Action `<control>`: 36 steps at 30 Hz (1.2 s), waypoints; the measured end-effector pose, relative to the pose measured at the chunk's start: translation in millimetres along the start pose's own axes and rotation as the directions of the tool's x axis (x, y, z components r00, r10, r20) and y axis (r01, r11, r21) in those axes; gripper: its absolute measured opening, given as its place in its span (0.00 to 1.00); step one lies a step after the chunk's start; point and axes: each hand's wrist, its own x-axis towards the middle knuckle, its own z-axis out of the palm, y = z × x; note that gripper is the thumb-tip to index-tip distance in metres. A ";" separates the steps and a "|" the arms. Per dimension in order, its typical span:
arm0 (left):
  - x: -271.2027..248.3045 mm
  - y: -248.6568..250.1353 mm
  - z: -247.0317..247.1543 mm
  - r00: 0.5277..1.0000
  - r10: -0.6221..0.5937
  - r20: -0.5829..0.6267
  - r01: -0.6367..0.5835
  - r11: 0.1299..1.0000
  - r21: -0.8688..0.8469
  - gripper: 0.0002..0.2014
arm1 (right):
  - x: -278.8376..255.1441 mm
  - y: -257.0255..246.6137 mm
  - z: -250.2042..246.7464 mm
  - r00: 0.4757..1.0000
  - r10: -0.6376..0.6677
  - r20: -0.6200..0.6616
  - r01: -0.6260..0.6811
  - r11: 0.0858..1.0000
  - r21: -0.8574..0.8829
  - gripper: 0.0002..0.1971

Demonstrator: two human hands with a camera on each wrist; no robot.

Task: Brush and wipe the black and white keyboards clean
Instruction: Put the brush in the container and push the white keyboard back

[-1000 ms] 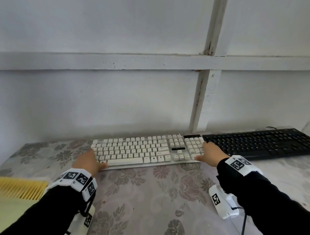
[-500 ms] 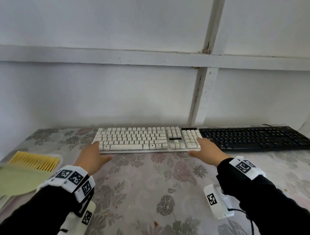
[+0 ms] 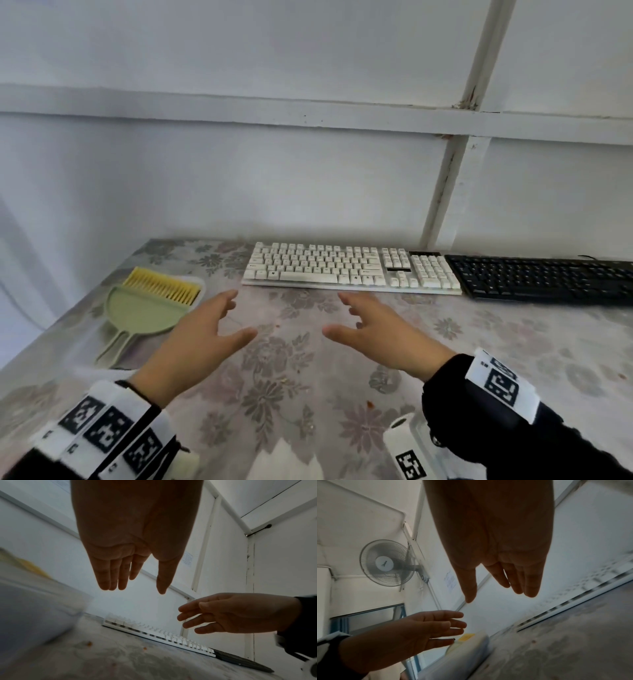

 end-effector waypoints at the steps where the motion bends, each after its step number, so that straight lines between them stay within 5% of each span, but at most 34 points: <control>1: -4.8 -5.0 -6.7 1.000 0.015 -0.003 -0.015 1.000 -0.003 0.36 | 2.0 -9.5 7.6 1.000 -0.020 0.020 0.020 1.000 -0.002 0.40; 8: -12.3 -66.3 -67.7 0.999 0.044 -0.024 -0.041 0.991 0.126 0.39 | 31.5 -81.4 66.6 0.984 -0.059 0.167 0.069 0.996 -0.057 0.40; 15: 1.0 -124.8 -111.1 0.978 -0.101 0.184 0.068 0.982 0.178 0.78 | 54.8 -123.6 113.7 0.958 -0.069 0.277 0.097 0.991 -0.091 0.43; 23: 15.3 -156.5 -120.8 0.957 0.048 0.285 -0.029 0.997 -0.071 0.67 | 70.8 -130.4 148.4 0.957 -0.143 0.251 0.144 0.989 0.014 0.56; 31: 54.3 -151.5 -117.8 0.945 0.142 0.294 -0.112 0.987 -0.115 0.53 | 111.0 -127.7 154.7 0.987 -0.120 0.108 0.122 0.993 -0.012 0.52; 34: 76.8 -150.1 -114.4 0.946 0.159 0.281 -0.142 0.986 -0.082 0.58 | 130.7 -124.4 147.1 0.989 -0.124 0.075 0.126 0.992 -0.026 0.48; 36: 92.9 -150.5 -110.2 0.946 0.181 0.269 -0.162 0.983 -0.091 0.51 | 143.6 -123.2 141.8 0.990 -0.125 0.063 0.128 0.991 -0.036 0.46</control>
